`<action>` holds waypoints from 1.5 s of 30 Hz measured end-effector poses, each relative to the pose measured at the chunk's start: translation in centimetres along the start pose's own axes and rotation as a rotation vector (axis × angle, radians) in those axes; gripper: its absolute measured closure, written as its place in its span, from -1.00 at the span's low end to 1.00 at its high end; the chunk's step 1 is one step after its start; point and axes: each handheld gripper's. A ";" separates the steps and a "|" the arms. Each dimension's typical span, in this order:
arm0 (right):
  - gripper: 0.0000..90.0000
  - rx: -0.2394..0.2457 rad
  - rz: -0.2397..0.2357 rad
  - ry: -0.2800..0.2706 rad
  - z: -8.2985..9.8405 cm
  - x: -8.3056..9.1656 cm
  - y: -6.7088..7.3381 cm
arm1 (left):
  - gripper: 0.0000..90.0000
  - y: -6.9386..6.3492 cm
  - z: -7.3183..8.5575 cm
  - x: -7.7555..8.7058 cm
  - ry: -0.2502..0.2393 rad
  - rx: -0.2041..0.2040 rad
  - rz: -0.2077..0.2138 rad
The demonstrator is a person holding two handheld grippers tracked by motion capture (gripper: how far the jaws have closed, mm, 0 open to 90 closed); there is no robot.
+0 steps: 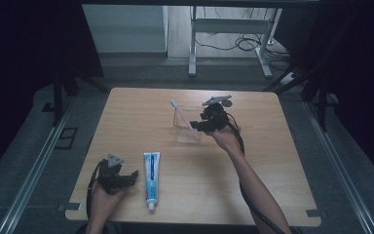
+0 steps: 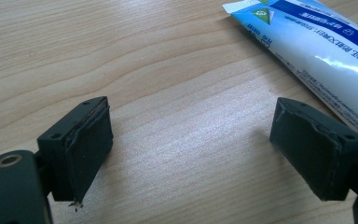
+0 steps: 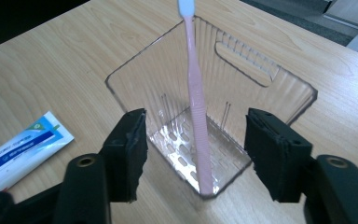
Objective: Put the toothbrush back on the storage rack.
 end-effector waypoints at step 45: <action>-0.75 0.121 -0.009 0.027 6.6 5.8 2.6 | -0.71 0.0 0.0 0.0 0.002 0.004 -0.001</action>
Point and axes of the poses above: each handheld gripper's, and its own axes: x roughly backward along the jaws, z roughly out of its underside, y roughly to its left, and after that the axes turned 7 degrees about -y, right-handed
